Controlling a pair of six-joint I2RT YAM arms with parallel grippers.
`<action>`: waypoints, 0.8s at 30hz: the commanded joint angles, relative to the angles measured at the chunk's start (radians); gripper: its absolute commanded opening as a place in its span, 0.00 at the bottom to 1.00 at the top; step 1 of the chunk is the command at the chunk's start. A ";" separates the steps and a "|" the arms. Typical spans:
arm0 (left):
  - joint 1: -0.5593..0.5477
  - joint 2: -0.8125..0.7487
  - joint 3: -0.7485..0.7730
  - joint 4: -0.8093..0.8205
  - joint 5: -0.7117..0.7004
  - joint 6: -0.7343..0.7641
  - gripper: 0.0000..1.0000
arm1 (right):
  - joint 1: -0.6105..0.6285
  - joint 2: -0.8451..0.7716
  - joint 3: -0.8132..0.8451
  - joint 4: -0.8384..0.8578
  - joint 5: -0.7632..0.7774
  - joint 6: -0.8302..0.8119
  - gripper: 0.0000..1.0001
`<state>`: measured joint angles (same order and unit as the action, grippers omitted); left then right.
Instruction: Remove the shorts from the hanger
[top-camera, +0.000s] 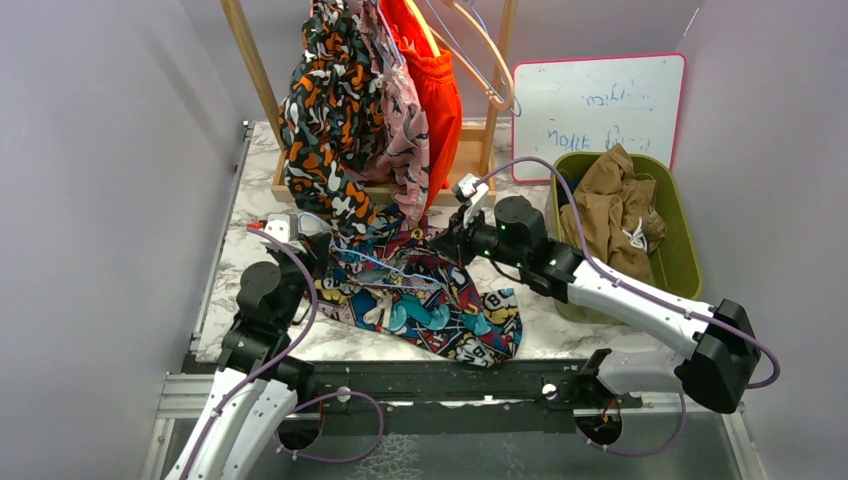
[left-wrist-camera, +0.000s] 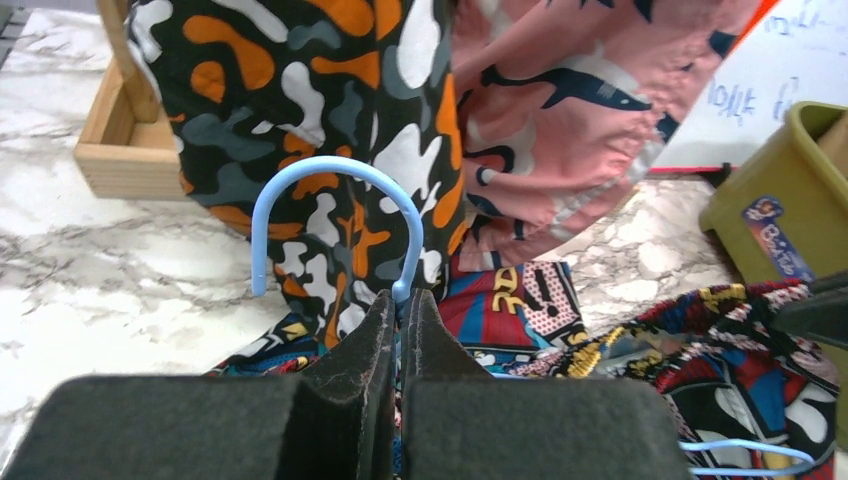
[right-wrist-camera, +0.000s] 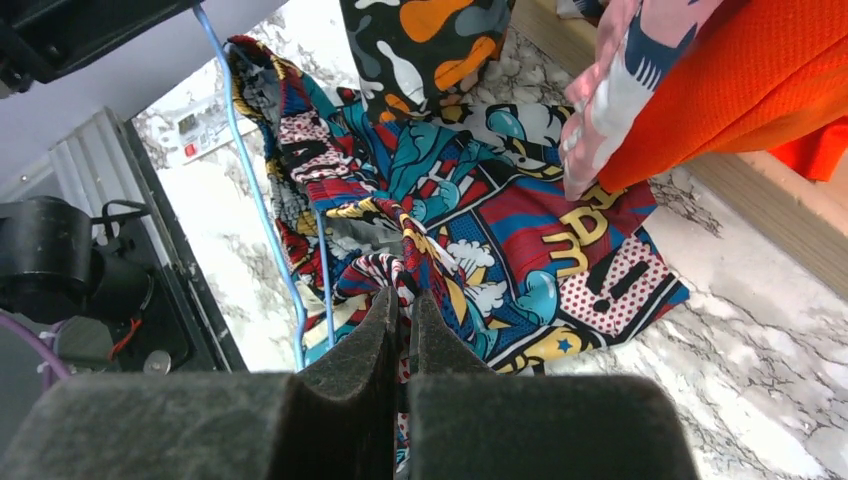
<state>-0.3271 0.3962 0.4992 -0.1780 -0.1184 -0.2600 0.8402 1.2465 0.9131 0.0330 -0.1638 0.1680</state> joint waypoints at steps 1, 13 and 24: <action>0.005 -0.022 0.022 0.070 0.121 0.042 0.00 | 0.003 0.003 -0.056 0.063 0.049 0.005 0.04; 0.005 0.020 0.006 0.183 0.419 -0.013 0.00 | 0.003 -0.125 -0.223 -0.152 0.227 0.142 0.32; 0.004 0.118 0.058 0.174 0.489 -0.067 0.00 | 0.003 -0.399 -0.217 -0.209 -0.089 0.114 0.62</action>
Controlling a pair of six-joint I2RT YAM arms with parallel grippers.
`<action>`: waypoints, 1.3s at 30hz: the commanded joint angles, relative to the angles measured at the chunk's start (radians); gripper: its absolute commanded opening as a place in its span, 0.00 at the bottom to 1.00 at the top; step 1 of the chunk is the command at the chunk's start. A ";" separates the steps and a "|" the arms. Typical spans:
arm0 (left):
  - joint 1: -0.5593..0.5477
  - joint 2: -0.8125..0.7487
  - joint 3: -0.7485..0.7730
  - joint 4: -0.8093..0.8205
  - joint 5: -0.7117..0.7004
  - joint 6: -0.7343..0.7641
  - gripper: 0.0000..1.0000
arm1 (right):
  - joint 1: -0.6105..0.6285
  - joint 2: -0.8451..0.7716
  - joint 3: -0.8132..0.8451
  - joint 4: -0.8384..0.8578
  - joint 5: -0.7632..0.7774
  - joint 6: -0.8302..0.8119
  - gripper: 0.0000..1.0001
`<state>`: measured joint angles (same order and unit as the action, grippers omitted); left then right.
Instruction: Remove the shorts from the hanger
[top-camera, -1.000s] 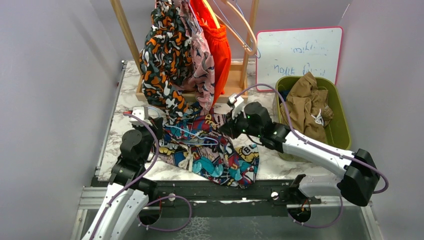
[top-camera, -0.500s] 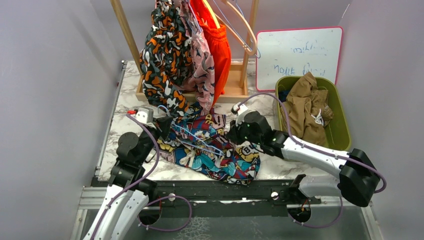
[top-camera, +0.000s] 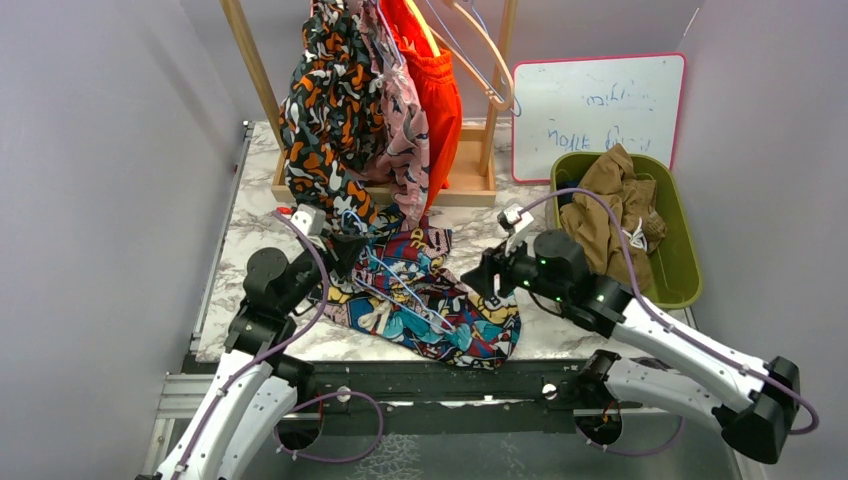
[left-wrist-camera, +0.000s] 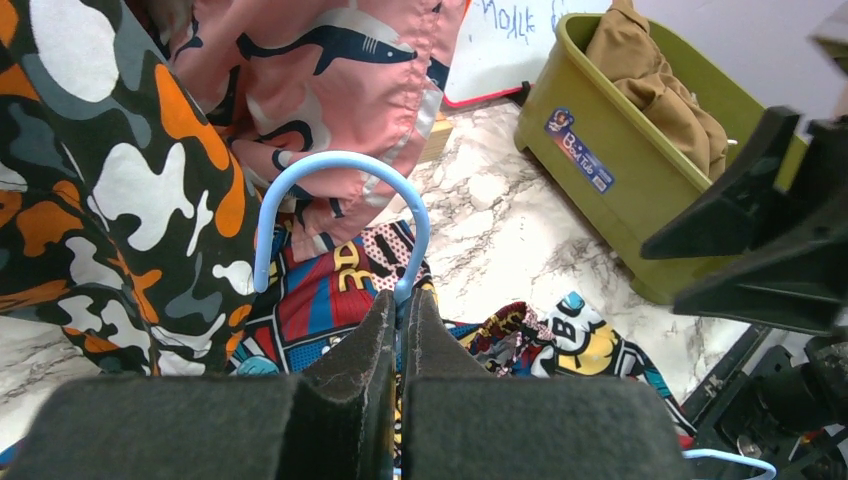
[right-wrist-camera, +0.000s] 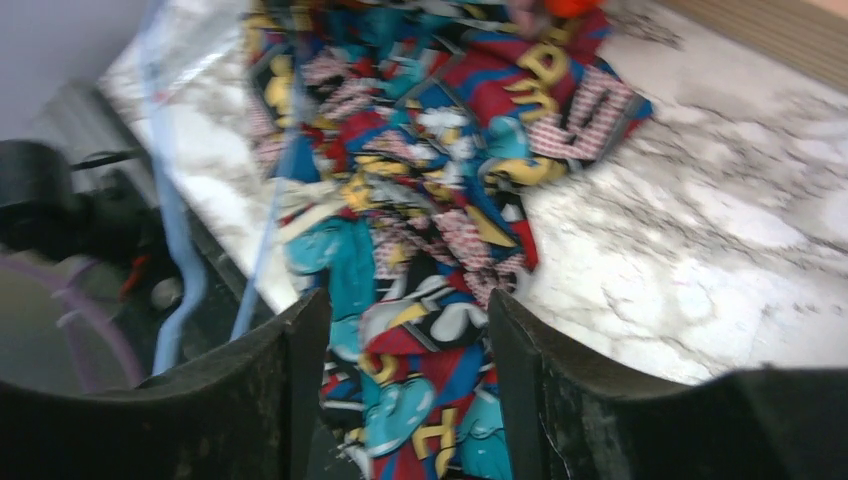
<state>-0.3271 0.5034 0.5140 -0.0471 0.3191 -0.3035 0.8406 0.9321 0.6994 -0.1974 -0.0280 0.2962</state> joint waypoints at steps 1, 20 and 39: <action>0.004 0.016 0.043 0.043 0.055 -0.023 0.00 | 0.003 -0.098 -0.010 0.042 -0.294 -0.008 0.66; 0.000 0.018 0.009 0.006 -0.018 0.026 0.00 | 0.150 0.308 0.180 -0.031 -0.358 0.014 0.60; 0.000 -0.021 0.004 -0.063 0.092 0.062 0.53 | 0.222 0.137 0.165 -0.204 0.042 0.016 0.01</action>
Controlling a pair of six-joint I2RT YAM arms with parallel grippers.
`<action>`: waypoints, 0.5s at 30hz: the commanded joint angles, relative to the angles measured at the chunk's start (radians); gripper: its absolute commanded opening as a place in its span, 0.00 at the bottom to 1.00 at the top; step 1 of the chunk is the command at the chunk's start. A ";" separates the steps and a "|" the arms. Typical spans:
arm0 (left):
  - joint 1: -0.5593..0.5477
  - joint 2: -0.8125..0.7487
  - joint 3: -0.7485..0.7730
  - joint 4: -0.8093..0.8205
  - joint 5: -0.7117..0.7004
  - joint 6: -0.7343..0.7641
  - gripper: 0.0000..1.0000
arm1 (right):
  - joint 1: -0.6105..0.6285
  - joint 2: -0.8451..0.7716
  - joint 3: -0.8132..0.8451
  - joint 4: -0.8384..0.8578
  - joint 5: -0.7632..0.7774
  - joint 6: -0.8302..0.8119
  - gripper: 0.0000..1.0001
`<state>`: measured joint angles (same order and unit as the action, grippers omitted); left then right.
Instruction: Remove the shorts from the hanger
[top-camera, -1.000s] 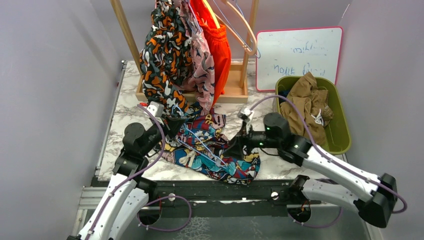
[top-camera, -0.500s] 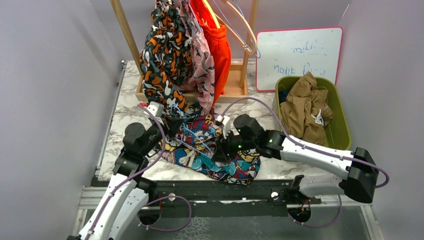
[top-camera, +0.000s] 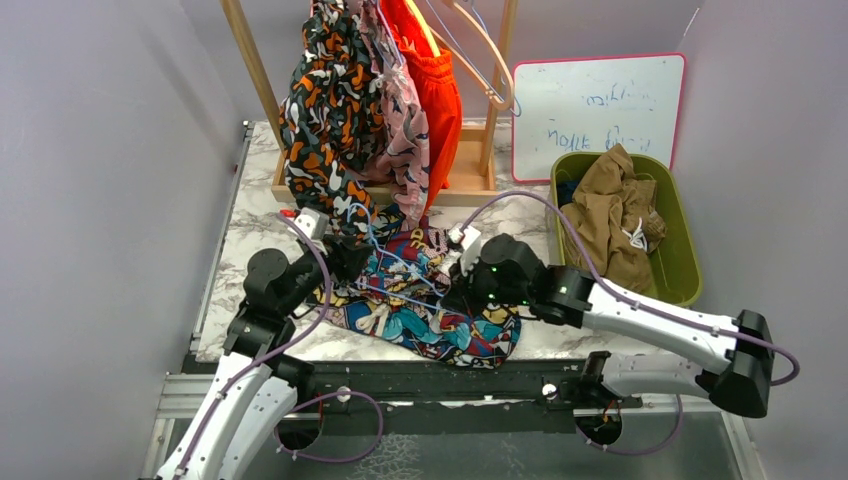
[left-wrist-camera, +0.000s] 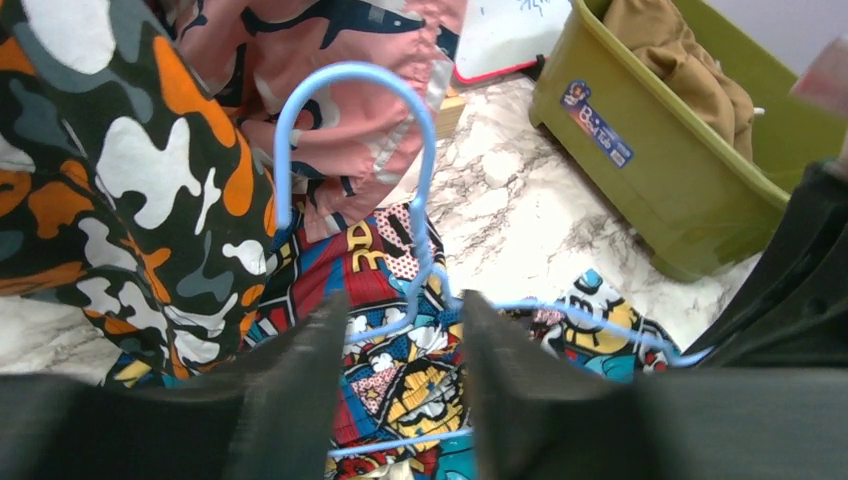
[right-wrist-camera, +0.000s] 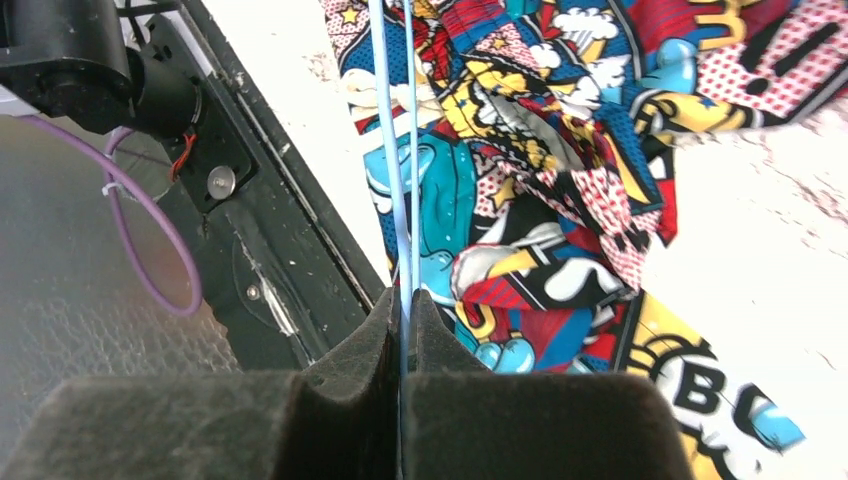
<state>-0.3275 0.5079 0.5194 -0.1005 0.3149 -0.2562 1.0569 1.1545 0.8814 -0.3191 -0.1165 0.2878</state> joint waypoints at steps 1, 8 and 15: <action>0.001 -0.032 -0.006 -0.011 0.112 0.005 0.59 | 0.006 -0.108 -0.032 -0.096 0.146 0.024 0.01; 0.001 -0.084 -0.016 -0.034 0.145 -0.011 0.80 | 0.006 -0.306 -0.098 -0.207 0.196 0.050 0.01; 0.001 -0.112 -0.019 -0.046 0.095 -0.006 0.84 | 0.006 -0.472 -0.102 -0.284 0.098 0.075 0.01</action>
<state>-0.3275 0.4118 0.5102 -0.1307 0.4210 -0.2646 1.0576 0.7528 0.7727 -0.5495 0.0326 0.3344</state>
